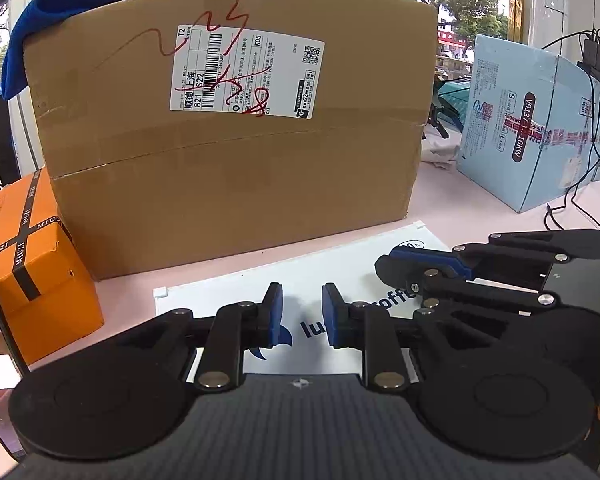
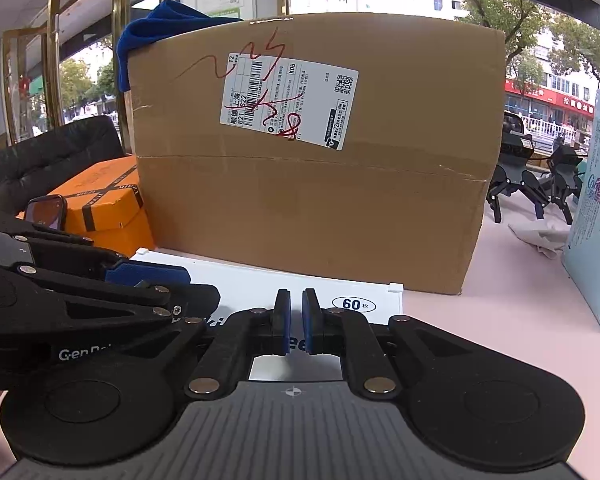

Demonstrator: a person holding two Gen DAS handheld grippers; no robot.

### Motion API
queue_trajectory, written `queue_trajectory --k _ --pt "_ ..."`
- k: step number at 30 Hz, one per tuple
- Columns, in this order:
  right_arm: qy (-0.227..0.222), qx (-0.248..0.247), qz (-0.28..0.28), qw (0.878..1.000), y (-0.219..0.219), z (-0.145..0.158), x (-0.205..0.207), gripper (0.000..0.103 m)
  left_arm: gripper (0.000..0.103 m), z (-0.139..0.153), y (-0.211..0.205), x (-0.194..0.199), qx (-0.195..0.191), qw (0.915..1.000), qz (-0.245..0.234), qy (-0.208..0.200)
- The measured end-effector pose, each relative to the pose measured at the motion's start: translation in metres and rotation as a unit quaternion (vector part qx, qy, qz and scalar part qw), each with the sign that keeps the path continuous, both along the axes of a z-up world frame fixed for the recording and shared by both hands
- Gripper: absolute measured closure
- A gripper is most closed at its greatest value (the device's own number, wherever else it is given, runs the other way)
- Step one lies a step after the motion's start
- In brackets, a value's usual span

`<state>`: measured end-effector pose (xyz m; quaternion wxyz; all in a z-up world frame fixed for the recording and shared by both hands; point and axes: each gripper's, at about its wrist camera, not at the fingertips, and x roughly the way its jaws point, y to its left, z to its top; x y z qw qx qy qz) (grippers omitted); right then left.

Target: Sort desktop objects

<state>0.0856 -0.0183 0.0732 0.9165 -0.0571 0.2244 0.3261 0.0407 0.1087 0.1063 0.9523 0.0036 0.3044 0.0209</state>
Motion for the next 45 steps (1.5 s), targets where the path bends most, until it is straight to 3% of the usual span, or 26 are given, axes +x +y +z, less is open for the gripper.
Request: queue_trajectory --k 11,15,17,20,21,22,24,25,29,34,36,40,45 --pt "-0.019 0.004 -0.001 1.0 0.0 -0.004 -0.004 0.096 0.086 -0.003 -0.001 -0.001 0.006 1.0 0.001 -0.008" --pt "-0.042 0.012 -0.025 0.999 0.003 -0.009 -0.008 0.097 0.083 -0.006 0.004 0.002 -0.004 0.9996 0.017 -0.022" --pt "-0.053 0.031 -0.053 0.997 0.002 -0.014 -0.009 0.096 0.078 -0.008 0.007 0.004 -0.009 0.9989 0.032 -0.033" --pt "-0.068 0.084 -0.108 0.988 -0.003 -0.024 -0.01 0.091 0.054 -0.012 0.01 0.005 -0.017 0.9955 0.079 -0.049" --pt "-0.076 0.104 -0.132 0.983 -0.007 -0.027 -0.011 0.082 0.042 -0.015 0.012 0.004 -0.027 0.9928 0.1 -0.061" --pt "-0.086 0.127 -0.16 0.975 -0.012 -0.03 -0.012 0.063 0.03 -0.017 0.015 0.002 -0.037 0.9892 0.117 -0.08" --pt "-0.097 0.174 -0.207 0.958 -0.025 -0.035 -0.012 0.039 0.015 -0.02 0.018 -0.004 -0.052 0.9818 0.135 -0.123" --pt "-0.093 0.201 -0.215 0.951 -0.033 -0.036 -0.012 0.032 0.015 -0.021 0.018 -0.007 -0.059 0.9796 0.131 -0.14" --pt "-0.08 0.268 -0.232 0.932 -0.048 -0.043 -0.016 0.018 0.014 -0.024 0.01 -0.024 -0.075 0.9661 0.125 -0.213" --pt "-0.112 0.271 -0.295 0.909 -0.051 -0.049 -0.029 0.01 0.0 -0.034 -0.011 -0.039 -0.04 0.9513 0.12 -0.281" --pt "-0.121 0.272 -0.31 0.903 -0.053 -0.05 -0.031 0.003 0.0 -0.038 -0.015 -0.044 -0.04 0.9462 0.111 -0.301" --pt "-0.134 0.264 -0.332 0.896 -0.057 -0.052 -0.035 0.0 0.0 -0.043 -0.017 -0.049 -0.058 0.9482 0.083 -0.301" --pt "-0.137 0.242 -0.341 0.898 -0.063 -0.055 -0.045 0.0 0.0 -0.053 -0.014 -0.051 -0.101 0.9517 0.043 -0.287"
